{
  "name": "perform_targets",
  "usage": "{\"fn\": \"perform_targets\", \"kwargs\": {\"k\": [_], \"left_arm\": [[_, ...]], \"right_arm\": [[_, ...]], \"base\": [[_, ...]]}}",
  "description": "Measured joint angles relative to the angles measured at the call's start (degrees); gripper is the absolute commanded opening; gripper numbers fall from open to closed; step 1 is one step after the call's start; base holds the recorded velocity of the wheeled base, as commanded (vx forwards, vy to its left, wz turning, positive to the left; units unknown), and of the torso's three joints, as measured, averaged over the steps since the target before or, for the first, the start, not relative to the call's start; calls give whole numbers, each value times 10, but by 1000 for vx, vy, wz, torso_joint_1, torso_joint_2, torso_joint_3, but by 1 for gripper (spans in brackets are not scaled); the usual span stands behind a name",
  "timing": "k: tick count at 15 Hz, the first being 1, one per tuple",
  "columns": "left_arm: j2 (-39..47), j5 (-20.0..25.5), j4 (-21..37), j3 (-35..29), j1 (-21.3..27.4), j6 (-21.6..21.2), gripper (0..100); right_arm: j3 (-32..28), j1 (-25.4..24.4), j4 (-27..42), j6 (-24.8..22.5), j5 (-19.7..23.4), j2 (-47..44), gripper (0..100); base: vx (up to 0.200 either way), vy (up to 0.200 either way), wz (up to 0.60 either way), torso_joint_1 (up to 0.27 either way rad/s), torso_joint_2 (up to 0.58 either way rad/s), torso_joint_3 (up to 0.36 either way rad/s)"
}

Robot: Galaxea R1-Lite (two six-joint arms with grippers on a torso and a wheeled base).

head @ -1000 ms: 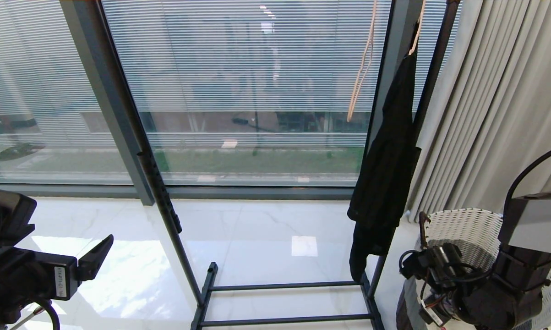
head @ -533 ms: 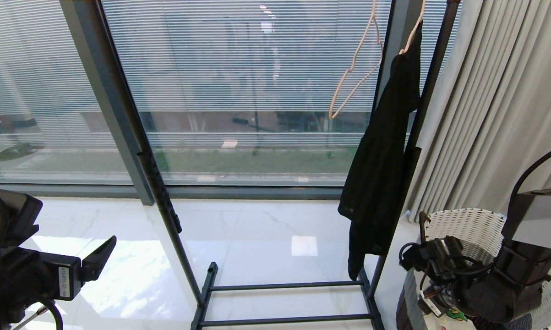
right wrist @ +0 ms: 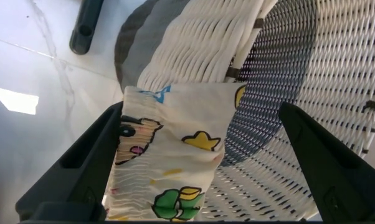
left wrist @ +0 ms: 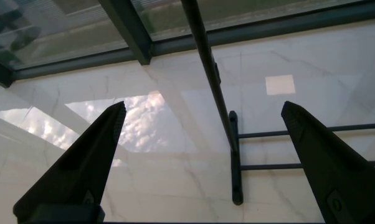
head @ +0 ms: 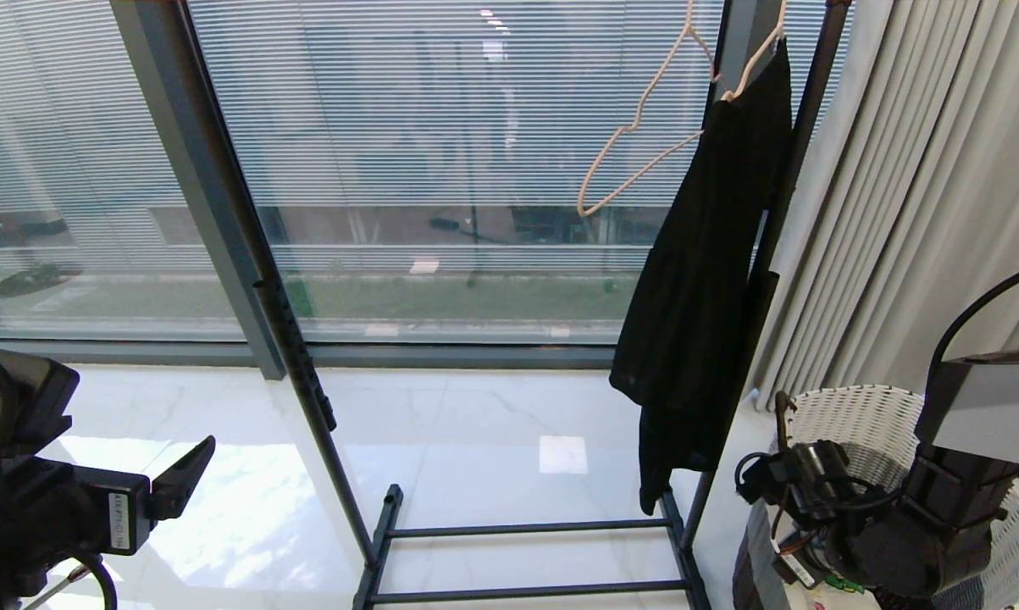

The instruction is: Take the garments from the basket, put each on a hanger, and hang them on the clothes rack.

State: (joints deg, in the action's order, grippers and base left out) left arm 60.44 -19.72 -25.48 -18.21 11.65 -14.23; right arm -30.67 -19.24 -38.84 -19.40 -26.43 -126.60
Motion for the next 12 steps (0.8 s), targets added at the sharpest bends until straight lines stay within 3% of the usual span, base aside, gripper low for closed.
{"fn": "perform_targets", "kwargs": {"k": [3, 6, 11, 12], "left_arm": [[-1, 0, 0, 0, 0, 0, 100], [-5, 0, 0, -1, -1, -1, 100], [-9, 0, 0, -2, -1, -1, 100], [-10, 0, 0, -3, -1, -1, 100]], "right_arm": [[1, -18, 1, -1, -5, 0, 100], [1, -12, 0, -11, -31, -3, 100], [-6, -9, 0, -12, -34, -4, 100], [-6, -10, -2, -12, -34, -4, 0]], "base": [[0, 0, 0, 0, 0, 0], [0, 0, 0, 0, 0, 0], [0, 0, 0, 0, 0, 0], [0, 0, 0, 0, 0, 0]]}}
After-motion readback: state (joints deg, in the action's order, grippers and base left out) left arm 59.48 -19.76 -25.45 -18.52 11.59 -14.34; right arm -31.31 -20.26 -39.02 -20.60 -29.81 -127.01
